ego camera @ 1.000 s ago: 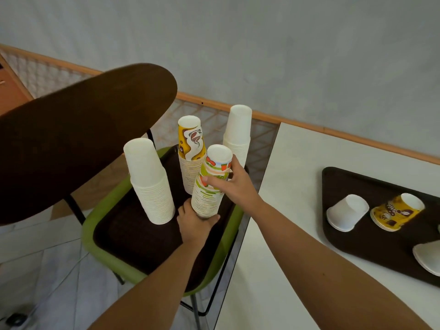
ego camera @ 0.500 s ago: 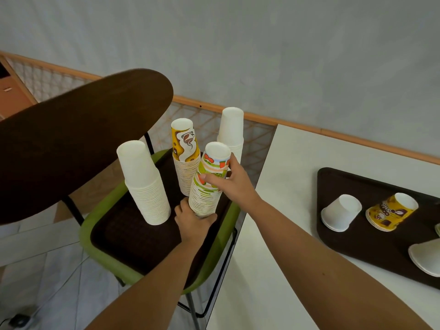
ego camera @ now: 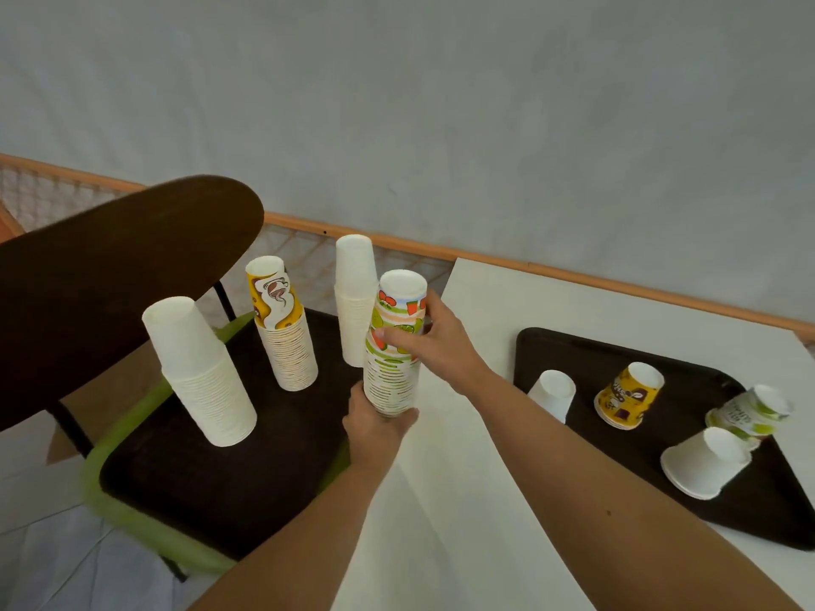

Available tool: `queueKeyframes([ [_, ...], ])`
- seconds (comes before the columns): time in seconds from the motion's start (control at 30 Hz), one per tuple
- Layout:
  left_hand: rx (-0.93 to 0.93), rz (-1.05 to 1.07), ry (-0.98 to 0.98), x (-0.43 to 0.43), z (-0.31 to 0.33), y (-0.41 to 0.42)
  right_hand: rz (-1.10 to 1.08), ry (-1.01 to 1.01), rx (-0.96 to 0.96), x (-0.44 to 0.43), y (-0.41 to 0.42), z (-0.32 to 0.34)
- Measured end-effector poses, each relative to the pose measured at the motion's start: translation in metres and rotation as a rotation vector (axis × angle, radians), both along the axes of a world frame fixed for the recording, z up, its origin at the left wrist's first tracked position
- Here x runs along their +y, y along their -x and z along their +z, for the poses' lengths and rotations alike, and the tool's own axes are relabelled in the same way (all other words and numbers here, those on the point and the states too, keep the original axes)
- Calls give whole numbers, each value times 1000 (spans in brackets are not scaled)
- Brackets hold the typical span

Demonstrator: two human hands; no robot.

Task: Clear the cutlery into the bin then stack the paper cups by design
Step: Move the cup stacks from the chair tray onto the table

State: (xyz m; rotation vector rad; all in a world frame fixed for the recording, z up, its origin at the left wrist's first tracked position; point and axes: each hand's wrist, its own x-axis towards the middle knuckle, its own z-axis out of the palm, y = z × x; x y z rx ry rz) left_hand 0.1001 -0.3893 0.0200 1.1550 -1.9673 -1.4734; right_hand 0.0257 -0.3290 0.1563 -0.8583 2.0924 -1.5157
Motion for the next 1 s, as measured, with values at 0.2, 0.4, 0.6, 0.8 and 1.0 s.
queueKeyframes([
  [0.2,68,-44,-49,47,-10,23,-37,-38,5,46,25,-12],
  [0.4,41,-124,-59,70,-20,44,-47,-73,23,69,49,-30],
  [0.6,11,-246,-32,59,-19,70,-31,-127,22,75,76,-38],
  [0.8,-48,-384,13,31,-17,98,-50,-136,2,65,105,-37],
  [1.0,-54,-458,25,10,-15,126,-127,-136,6,53,129,-37],
])
